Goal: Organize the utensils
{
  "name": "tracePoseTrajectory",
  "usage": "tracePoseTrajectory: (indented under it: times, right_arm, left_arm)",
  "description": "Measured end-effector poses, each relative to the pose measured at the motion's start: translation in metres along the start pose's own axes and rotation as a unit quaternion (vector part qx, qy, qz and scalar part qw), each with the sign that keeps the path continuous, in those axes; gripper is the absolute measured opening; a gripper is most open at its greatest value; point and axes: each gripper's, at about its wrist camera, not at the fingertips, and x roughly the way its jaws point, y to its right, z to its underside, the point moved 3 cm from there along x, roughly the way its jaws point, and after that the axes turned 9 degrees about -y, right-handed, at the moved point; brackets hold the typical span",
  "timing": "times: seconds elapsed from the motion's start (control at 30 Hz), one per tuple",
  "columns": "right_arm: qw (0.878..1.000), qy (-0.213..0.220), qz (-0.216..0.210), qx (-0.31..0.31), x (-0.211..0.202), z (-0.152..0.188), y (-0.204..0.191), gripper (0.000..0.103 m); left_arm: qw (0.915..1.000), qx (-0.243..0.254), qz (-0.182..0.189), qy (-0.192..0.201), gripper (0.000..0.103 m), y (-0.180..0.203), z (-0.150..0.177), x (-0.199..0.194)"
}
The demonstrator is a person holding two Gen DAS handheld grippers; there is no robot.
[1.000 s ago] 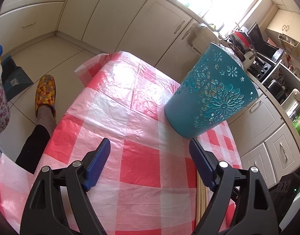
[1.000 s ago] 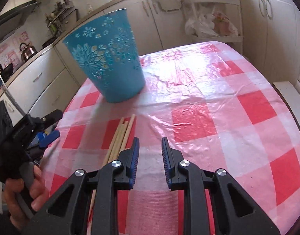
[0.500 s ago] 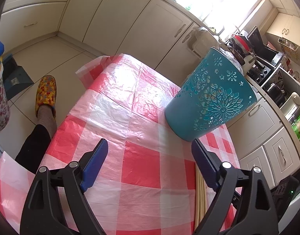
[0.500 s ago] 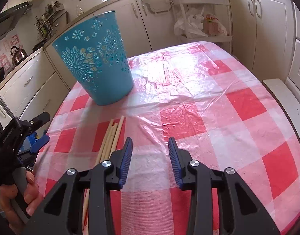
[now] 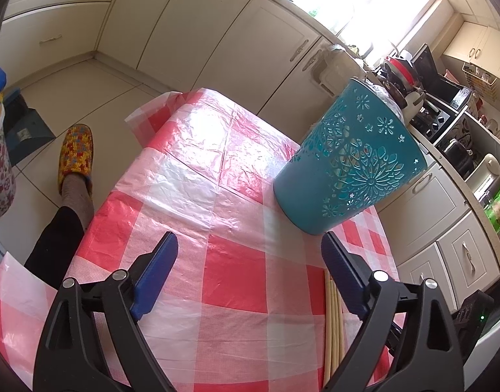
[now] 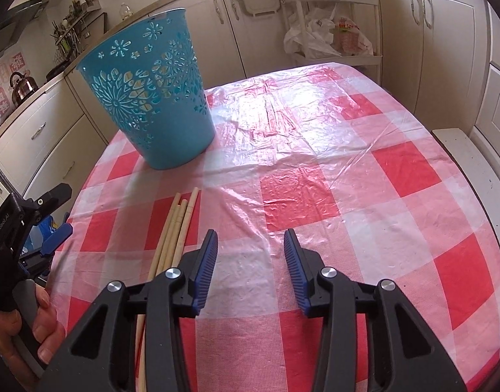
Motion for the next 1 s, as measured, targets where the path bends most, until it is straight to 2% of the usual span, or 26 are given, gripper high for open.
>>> tracePoseTrajectory:
  times: [0.83, 1.0]
  right_arm:
    - [0.999, 0.023, -0.014, -0.021, -0.008, 0.001, -0.007, 0.046]
    - [0.999, -0.003, -0.003, -0.044, 0.002, 0.0, -0.015, 0.046]
  left_arm:
    - [0.9996, 0.007, -0.018, -0.02, 0.087, 0.006, 0.001, 0.009]
    - [0.9996, 0.003, -0.01, -0.025, 0.088, 0.003, 0.001, 0.01]
